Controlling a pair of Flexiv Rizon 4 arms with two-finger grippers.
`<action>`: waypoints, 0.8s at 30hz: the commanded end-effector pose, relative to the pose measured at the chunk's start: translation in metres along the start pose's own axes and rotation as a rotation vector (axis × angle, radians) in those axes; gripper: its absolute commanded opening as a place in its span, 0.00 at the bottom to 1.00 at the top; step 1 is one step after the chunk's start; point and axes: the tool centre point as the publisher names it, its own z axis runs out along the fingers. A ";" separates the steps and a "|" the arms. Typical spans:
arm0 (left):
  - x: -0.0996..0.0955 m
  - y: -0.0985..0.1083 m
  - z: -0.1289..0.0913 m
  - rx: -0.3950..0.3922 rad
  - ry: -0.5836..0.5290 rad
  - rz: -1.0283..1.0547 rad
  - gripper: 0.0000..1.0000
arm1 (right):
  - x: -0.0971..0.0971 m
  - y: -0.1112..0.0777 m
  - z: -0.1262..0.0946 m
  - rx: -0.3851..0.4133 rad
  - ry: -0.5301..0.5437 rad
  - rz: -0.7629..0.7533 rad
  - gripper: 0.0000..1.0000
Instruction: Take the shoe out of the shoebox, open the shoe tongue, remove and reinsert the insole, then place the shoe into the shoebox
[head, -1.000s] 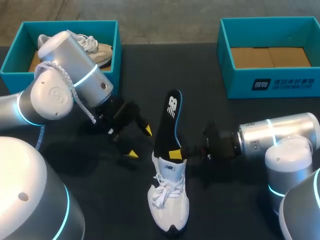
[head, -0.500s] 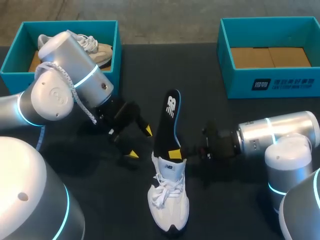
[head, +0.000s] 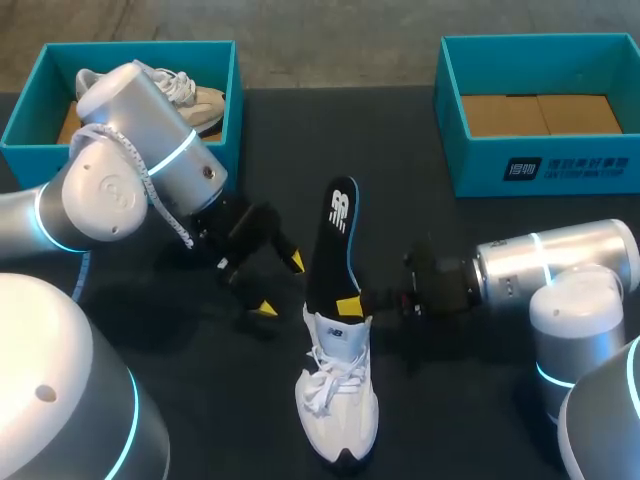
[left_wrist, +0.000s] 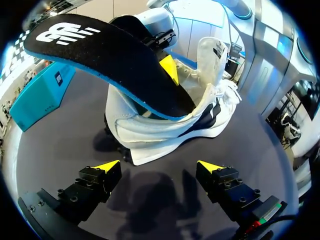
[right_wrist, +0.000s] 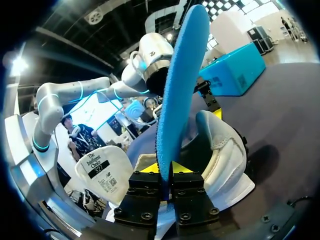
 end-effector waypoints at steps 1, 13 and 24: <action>0.000 0.000 0.001 -0.004 -0.001 0.000 1.00 | 0.000 0.000 0.002 -0.001 -0.005 -0.001 0.21; 0.000 0.000 0.001 -0.004 -0.001 0.000 1.00 | 0.001 0.009 0.002 -0.010 -0.009 -0.028 0.27; 0.000 0.000 0.001 -0.004 -0.001 0.000 1.00 | 0.000 0.019 0.005 -0.023 -0.021 -0.051 0.36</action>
